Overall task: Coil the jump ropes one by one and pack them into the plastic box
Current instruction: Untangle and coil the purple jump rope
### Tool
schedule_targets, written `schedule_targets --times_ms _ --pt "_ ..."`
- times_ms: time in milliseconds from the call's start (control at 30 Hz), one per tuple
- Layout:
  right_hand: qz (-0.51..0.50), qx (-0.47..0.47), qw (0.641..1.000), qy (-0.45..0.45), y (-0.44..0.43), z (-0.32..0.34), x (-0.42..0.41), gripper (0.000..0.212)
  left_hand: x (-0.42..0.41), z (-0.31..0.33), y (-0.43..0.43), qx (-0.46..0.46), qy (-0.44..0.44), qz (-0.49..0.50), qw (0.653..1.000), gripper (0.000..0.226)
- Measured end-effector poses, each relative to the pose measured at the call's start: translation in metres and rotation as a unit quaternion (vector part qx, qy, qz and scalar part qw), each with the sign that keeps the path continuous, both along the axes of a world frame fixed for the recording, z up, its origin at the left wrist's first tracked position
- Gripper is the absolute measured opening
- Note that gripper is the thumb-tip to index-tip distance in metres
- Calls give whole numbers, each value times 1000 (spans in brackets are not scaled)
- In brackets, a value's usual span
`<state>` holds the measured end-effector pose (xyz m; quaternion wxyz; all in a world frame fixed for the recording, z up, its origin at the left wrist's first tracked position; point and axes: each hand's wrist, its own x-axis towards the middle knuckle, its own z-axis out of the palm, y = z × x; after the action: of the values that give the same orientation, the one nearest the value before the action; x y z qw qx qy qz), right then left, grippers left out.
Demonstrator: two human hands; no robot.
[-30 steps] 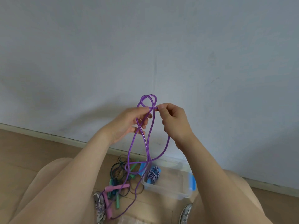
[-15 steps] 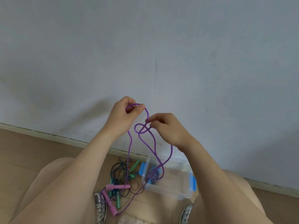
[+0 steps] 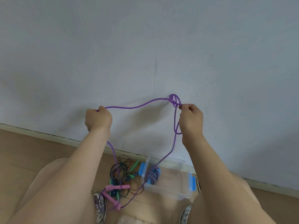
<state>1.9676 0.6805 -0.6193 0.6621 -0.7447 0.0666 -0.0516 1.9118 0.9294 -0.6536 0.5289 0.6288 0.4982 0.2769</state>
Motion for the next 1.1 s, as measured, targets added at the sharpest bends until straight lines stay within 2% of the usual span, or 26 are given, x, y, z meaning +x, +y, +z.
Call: schedule_targets --times_ms 67,133,233,300,367,467,533,600,700,733,800,867,900,967,1000,1100 --pt "42 -30 999 0 1 4 -5 27 3 -11 5 -12 87 -106 991 62" --pt "96 -65 993 -4 1 5 -8 28 2 -14 -5 57 131 -218 965 69" --pt "170 -118 978 -38 4 4 -13 31 -10 13 -42 112 18 -395 912 44" --pt "210 -137 966 -61 7 1 -17 32 -12 19 -54 134 -19 -488 862 43" --pt "228 -144 960 -76 9 0 -17 31 -11 16 -54 158 -35 -532 831 38" --pt "236 -149 955 -96 8 -2 -16 29 -9 10 -51 204 -16 -544 814 18" --pt "239 -156 953 -106 7 -1 -15 27 -8 9 -49 242 -22 -525 816 10" --pt "229 -176 950 -120 5 -1 -14 24 -8 11 -47 252 -51 -500 827 13" --pt "189 -221 949 -124 -4 1 -8 21 -10 22 -44 139 -157 -437 875 22" --pt "165 -253 947 -112 -9 1 -4 24 -10 23 -40 108 -189 -382 898 24" --pt "112 -278 953 -53 -18 -1 5 36 -8 18 -30 129 -191 -245 942 22" --pt "75 -218 973 29 -21 -4 9 45 -7 10 -27 147 -164 -125 967 18" --pt "60 -189 978 59 -20 -6 9 46 -5 6 -29 125 -173 -79 974 17" --pt "16 -145 985 96 -18 -8 10 42 -2 3 -30 8 -240 -14 971 19" --pt "-14 -118 988 102 -17 -9 11 39 0 4 -26 -80 -291 9 953 21" --pt "-106 29 988 111 -21 -5 15 33 5 8 -6 -303 -398 45 865 25"
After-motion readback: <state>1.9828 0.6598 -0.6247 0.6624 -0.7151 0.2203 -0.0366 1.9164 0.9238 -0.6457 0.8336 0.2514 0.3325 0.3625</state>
